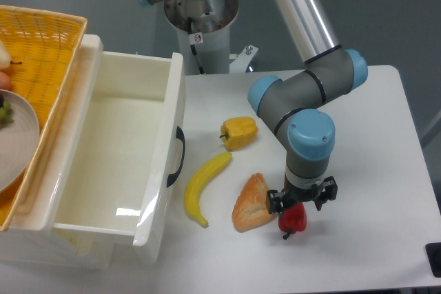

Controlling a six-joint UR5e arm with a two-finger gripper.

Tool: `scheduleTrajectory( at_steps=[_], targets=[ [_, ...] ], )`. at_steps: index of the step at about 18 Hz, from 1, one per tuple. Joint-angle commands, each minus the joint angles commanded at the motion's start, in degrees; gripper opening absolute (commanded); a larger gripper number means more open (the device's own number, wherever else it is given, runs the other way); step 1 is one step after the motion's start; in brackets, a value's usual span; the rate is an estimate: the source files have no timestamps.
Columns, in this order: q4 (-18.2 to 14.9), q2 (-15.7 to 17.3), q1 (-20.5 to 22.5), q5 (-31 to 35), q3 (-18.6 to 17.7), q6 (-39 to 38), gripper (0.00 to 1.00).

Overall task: Pick up the red pepper
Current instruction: 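Adjust the gripper around the red pepper and close on it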

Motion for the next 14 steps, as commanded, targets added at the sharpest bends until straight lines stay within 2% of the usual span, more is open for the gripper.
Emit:
scheduleTrajectory(
  at_steps=[14],
  targets=[
    [0.18, -2.82, -0.53, -0.26, 0.26, 0.63, 1.0]
  ],
)
